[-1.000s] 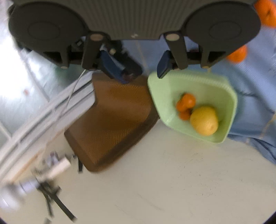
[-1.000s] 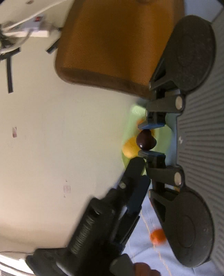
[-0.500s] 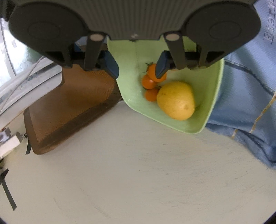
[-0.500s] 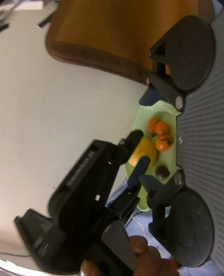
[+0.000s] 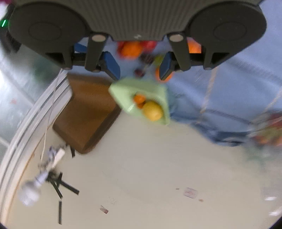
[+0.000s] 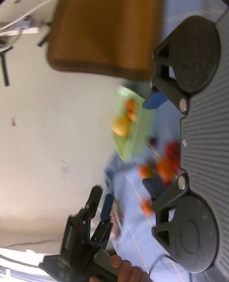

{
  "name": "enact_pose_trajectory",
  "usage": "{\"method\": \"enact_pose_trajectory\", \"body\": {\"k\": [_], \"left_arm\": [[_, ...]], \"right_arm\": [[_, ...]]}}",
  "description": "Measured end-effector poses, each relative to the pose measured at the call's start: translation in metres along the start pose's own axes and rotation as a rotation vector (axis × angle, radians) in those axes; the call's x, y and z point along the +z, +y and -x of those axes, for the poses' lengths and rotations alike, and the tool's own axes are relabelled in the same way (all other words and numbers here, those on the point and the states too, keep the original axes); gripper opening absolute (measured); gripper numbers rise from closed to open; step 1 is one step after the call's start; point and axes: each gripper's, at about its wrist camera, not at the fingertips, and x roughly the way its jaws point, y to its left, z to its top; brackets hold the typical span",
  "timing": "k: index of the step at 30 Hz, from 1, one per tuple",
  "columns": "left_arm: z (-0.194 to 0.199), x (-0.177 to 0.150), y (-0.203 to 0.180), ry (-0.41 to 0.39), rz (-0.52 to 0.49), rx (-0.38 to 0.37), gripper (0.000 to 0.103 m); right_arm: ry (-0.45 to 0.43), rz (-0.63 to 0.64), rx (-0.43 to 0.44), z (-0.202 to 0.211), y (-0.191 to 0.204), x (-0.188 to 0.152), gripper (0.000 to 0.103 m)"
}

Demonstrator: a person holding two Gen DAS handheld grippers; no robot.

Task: Organize fruits
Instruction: 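Grasp the green tomato with the left gripper while the right gripper grasps a red cherry tomato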

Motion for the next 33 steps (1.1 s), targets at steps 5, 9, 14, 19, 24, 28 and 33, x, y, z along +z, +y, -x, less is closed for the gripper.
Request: {"method": "enact_pose_trajectory", "body": {"k": [5,9,14,19,24,28,33], "left_arm": [[0.010,-0.055,-0.017,0.048,-0.108,0.103,0.051],[-0.001,-0.075,-0.030,0.062,-0.203,0.208,0.051],[-0.012,-0.086,-0.037,0.069,-0.271,0.279,0.051],[-0.022,-0.092,-0.037,0.067,-0.291,0.292,0.026],[-0.013,-0.099,-0.045,0.089,-0.287,0.220,0.027],[0.005,-0.117,-0.065,0.121,-0.294,0.114,0.027],[0.018,-0.140,-0.084,0.140,-0.330,0.064,0.028]], "right_arm": [[0.111,-0.024,-0.023,-0.011,0.017,-0.020,0.042],[0.122,-0.010,-0.049,-0.032,0.023,-0.013,0.040],[0.179,0.004,-0.091,-0.050,0.022,-0.015,0.040],[0.179,-0.031,-0.082,-0.054,0.018,-0.014,0.027],[0.180,-0.026,-0.032,-0.025,0.035,-0.023,0.027],[0.158,0.055,-0.015,0.022,0.059,-0.043,0.027],[0.134,0.086,-0.051,0.066,0.074,-0.065,0.027]]}}
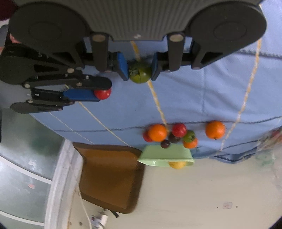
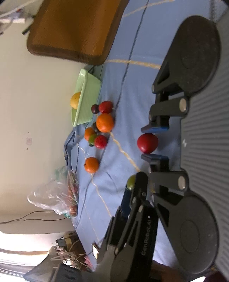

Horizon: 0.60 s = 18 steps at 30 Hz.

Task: Organize fruits
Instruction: 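Grasp the green tomato with the left gripper while the right gripper grasps a red cherry tomato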

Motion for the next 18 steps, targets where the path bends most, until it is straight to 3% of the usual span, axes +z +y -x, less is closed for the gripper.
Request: {"method": "enact_pose_trajectory", "body": {"k": [3,8,11,15,18], "left_arm": [[0.002,-0.004,-0.008,-0.012,-0.029,0.033,0.029],[0.005,-0.003,-0.010,-0.020,-0.020,0.054,0.040],[0.008,-0.004,-0.012,-0.028,-0.029,0.073,0.045],[0.008,-0.004,-0.014,-0.028,-0.039,0.072,0.044],[0.006,-0.003,-0.016,-0.019,-0.048,0.054,0.035]], "right_arm": [[0.002,-0.039,-0.002,0.002,-0.004,-0.005,0.028],[0.006,-0.052,-0.004,0.000,-0.001,-0.010,0.030],[-0.006,-0.051,-0.012,0.002,0.001,-0.011,0.041],[-0.008,-0.062,-0.014,0.004,-0.001,-0.014,0.041],[-0.018,-0.051,-0.024,0.006,0.001,-0.014,0.041]]}}
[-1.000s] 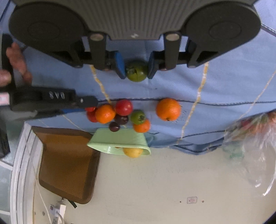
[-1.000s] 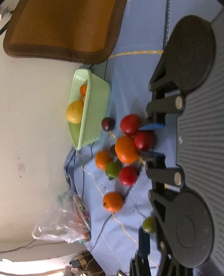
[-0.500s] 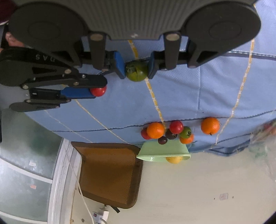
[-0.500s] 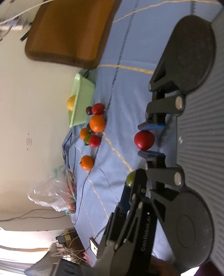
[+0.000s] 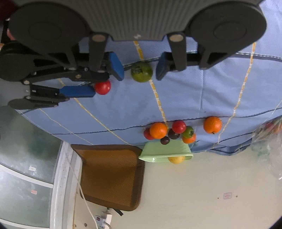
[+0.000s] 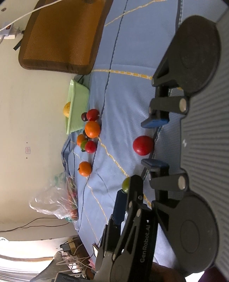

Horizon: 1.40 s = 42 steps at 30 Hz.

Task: Organize fruits
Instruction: 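Grasp the green tomato with the left gripper while the right gripper grasps a red cherry tomato, then carry both tomatoes over the basket and open both grippers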

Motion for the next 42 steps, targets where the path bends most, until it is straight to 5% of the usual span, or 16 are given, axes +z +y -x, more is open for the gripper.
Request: {"method": "enact_pose_trajectory", "body": {"k": [3,6,11,16,25,28,30,31,33,42], "left_arm": [[-0.001,-0.001,0.001,0.001,-0.003,0.008,0.028],[-0.002,0.001,0.008,0.004,0.035,-0.022,0.027],[-0.011,0.029,0.027,0.013,0.114,-0.131,0.027],[-0.040,0.099,0.064,-0.004,0.177,-0.199,0.027],[-0.155,0.220,0.116,0.002,0.241,-0.132,0.028],[-0.193,0.228,0.127,0.054,0.269,-0.111,0.029],[-0.215,0.227,0.132,0.108,0.292,-0.093,0.043],[-0.222,0.226,0.134,0.124,0.309,-0.079,0.053],[-0.226,0.222,0.137,0.127,0.334,-0.082,0.054],[-0.150,0.212,0.149,-0.025,0.370,-0.111,0.054]], "right_arm": [[-0.002,0.007,0.004,-0.002,0.000,-0.001,0.041],[-0.011,0.030,0.004,-0.004,0.003,-0.002,0.027],[-0.009,-0.048,0.071,-0.010,-0.009,0.010,0.027],[-0.034,-0.073,0.110,-0.034,-0.037,0.047,0.027],[-0.128,-0.082,-0.033,-0.135,-0.106,0.147,0.027],[-0.098,-0.095,-0.045,-0.169,-0.125,0.159,0.027],[-0.072,-0.092,-0.045,-0.185,-0.132,0.160,0.028],[-0.068,-0.095,-0.040,-0.190,-0.134,0.159,0.032],[-0.085,-0.117,-0.046,-0.191,-0.139,0.161,0.053],[-0.186,-0.170,-0.027,-0.145,-0.131,0.149,0.053]]}}
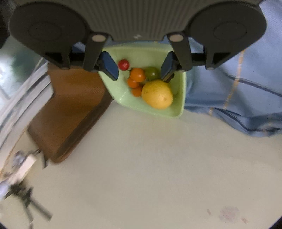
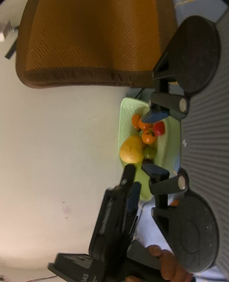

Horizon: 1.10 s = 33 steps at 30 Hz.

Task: Organize fruits
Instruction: 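Carry both tomatoes over the basket and open both grippers, then move the left gripper to a mandarin while the right gripper approaches another mandarin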

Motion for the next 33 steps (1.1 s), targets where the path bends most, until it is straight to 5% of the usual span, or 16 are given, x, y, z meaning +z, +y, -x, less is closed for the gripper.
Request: {"method": "enact_pose_trajectory", "body": {"k": [4,11,18,26,28,30,32,33], "left_arm": [[0.063,-0.027,0.013,-0.086,0.005,0.021,0.054],[0.121,-0.111,0.033,-0.140,-0.015,0.234,0.054],[0.102,-0.133,0.029,-0.125,-0.113,0.295,0.054],[0.073,-0.128,0.028,-0.088,-0.174,0.325,0.058],[0.070,-0.127,0.030,-0.084,-0.169,0.319,0.060],[0.068,-0.126,0.031,-0.082,-0.161,0.310,0.058],[0.067,-0.127,0.030,-0.084,-0.166,0.278,0.042],[0.068,-0.129,0.027,-0.087,-0.173,0.279,0.041]], "right_arm": [[0.032,-0.036,0.038,0.035,0.004,-0.019,0.053],[0.114,-0.072,0.074,0.076,0.025,-0.066,0.043],[0.112,0.074,0.052,0.085,0.064,-0.080,0.033],[0.127,0.247,-0.006,0.047,0.085,-0.072,0.034],[0.137,0.271,-0.021,0.040,0.086,-0.073,0.043],[0.156,0.282,-0.026,0.032,0.087,-0.073,0.045],[0.160,0.286,-0.021,0.029,0.087,-0.073,0.044],[0.162,0.295,-0.020,0.030,0.088,-0.073,0.039]]}}
